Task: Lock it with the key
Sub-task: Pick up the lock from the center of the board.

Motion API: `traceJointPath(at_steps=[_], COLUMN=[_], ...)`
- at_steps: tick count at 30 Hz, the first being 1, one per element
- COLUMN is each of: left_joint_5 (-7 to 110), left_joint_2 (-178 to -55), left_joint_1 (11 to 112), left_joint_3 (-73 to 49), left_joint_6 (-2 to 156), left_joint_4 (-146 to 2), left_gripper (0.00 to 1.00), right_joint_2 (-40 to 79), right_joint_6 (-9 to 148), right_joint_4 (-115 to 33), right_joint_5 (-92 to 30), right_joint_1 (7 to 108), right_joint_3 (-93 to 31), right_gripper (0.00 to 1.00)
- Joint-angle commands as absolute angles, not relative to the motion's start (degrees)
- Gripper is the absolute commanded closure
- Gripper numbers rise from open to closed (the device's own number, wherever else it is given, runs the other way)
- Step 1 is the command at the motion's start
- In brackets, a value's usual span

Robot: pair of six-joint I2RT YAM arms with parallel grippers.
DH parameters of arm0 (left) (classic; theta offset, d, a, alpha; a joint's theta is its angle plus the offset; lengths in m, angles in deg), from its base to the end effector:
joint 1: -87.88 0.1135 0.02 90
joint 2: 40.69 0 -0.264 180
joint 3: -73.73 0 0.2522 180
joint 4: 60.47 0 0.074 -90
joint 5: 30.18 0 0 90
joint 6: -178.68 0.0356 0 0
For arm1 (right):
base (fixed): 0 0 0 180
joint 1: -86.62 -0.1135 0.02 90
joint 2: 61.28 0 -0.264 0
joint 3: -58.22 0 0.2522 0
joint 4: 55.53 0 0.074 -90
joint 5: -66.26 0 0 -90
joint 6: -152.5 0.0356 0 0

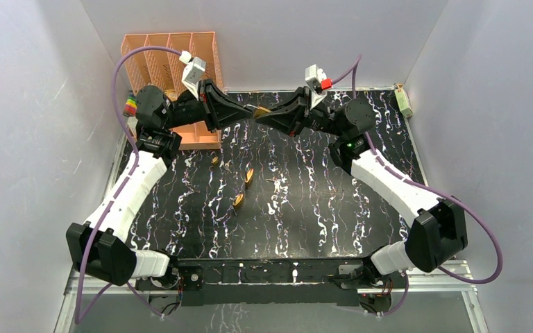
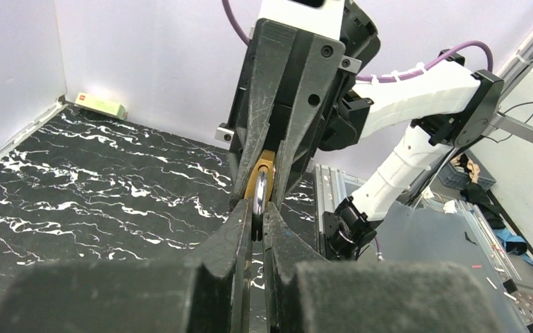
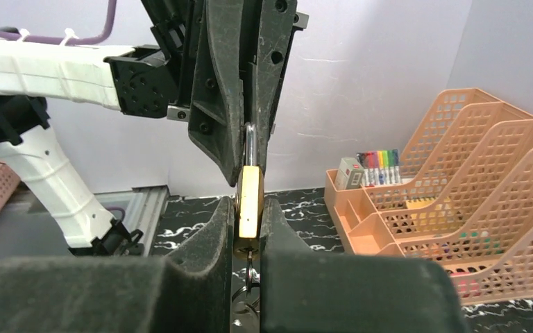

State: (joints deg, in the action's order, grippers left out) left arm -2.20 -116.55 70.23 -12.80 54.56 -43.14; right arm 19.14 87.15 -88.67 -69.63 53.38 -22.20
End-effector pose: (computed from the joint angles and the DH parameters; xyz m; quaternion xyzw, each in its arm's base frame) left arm 0.2606 -0.1159 0.4588 0.3738 0.5001 -0.5594 0.5451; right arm 0.2461 0.1918 0.4278 -0.3747 0.4115 0.5543 0.6188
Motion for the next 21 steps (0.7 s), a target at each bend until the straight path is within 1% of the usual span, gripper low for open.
traceJointPath(at_steps=[1,4,5,6,7,8,9,10,11,12,15,16,21], left_joint_5=[-2.6,-3.0,-3.4,-4.0,-4.5,-4.9,-5.5,-6.2,-7.1,-8.1,-11.0,-11.7,-12.9], left_joint_2=[-114.5,-114.3,-114.1,-114.0,-113.7,-113.4,-113.1,-113.0,-113.1,-113.5,-115.3,-115.6,-115.6], left_joint_1=[70.4,70.9,71.4,72.1,73.1,74.8,75.9,77.0,77.7,78.3,78.4,78.4,78.1], left_joint_3=[-13.0,-13.1,-13.4,-13.7,-13.8,-13.5,-13.0,-12.5,-12.2,-12.3,-13.9,-14.1,-14.0], left_joint_6=[53.7,53.7,53.7,53.3,52.4,50.8,48.8,46.7,44.5,43.0,41.2,40.9,40.9], left_joint_4=[-38.8,-39.4,-39.9,-40.3,-40.0,-38.5,-36.0,-33.2,-30.6,-29.0,-28.6,-28.5,-29.0], left_gripper=[1.00,1.00,0.92,0.70,0.53,0.27,0.17,0.13,0.13,0.14,0.28,0.29,0.30], right_joint_2=[18.7,17.9,17.6,17.4,17.3,17.4,17.8,18.4,18.8,19.2,19.6,19.8,21.6], right_joint_6=[90.0,89.2,88.8,88.4,88.4,88.5,88.7,89.2,89.8,90.5,91.0,91.1,91.5], right_joint_4=[-92.6,-89.7,-88.0,-86.0,-84.1,-82.1,-79.9,-78.1,-77.8,-77.9,-78.3,-78.3,-78.0], right_joint_5=[-74.1,-75.1,-75.7,-76.6,-77.6,-79.0,-80.6,-82.2,-83.6,-84.3,-84.8,-84.8,-85.1], right_joint_1=[53.3,53.6,54.0,54.4,55.1,55.7,56.3,56.8,56.9,57.0,57.1,57.1,57.1], right_joint_3=[-26.4,-27.0,-27.3,-27.8,-28.4,-29.3,-30.5,-31.6,-32.4,-32.8,-33.1,-33.3,-34.9], right_gripper=[1.00,1.00,1.00,1.00,1.00,1.00,1.00,1.00,1.00,1.00,1.00,1.00,1.00])
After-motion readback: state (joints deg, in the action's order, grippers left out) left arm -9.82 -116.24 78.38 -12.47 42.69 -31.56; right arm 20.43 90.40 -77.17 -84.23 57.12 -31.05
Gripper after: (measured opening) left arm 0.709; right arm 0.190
